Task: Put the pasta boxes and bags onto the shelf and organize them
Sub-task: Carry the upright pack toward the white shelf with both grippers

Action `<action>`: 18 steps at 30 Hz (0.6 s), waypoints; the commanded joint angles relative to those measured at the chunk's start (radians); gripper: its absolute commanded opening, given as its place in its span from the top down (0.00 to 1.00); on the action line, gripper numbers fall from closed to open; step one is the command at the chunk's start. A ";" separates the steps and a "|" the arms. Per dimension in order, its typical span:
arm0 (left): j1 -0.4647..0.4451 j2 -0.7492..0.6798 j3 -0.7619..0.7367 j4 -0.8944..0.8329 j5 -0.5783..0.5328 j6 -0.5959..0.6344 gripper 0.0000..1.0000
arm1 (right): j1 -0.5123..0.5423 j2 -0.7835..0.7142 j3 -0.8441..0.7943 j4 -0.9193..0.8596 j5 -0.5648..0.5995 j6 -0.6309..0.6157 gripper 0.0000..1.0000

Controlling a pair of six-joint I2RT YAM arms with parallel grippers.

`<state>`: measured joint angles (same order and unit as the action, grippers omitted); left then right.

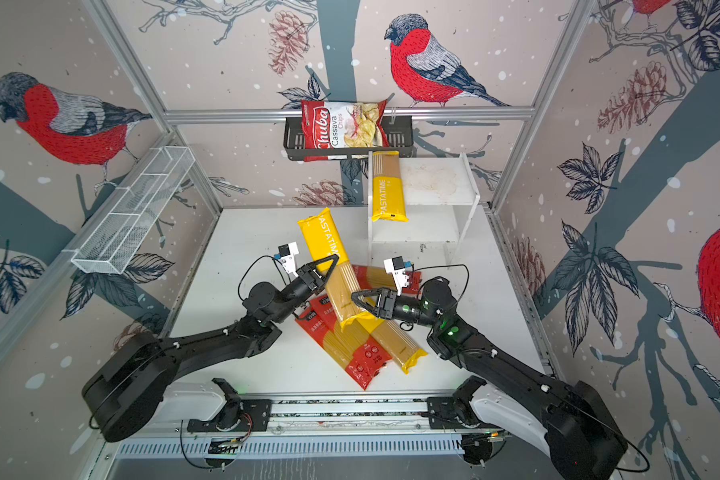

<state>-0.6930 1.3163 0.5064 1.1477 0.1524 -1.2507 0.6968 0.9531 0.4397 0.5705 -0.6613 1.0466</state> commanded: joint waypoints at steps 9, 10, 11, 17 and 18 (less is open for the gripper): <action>-0.024 -0.046 0.093 0.050 -0.147 0.069 0.90 | 0.023 -0.061 -0.037 0.138 0.157 0.020 0.32; -0.033 -0.045 0.099 0.057 -0.161 0.073 0.90 | 0.026 -0.064 -0.039 0.153 0.175 0.025 0.33; -0.045 -0.041 0.104 0.065 -0.182 0.079 0.90 | 0.027 -0.062 -0.036 0.171 0.189 0.031 0.34; -0.087 -0.001 0.136 0.100 -0.215 0.091 0.89 | 0.041 -0.027 -0.020 0.229 0.222 0.063 0.40; -0.092 0.005 0.141 0.106 -0.217 0.088 0.89 | 0.046 -0.024 -0.018 0.232 0.231 0.063 0.41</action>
<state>-0.7757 1.3121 0.6266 1.0977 -0.0338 -1.1763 0.7349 0.9222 0.4103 0.7273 -0.4713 1.0996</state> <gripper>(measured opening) 0.235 0.597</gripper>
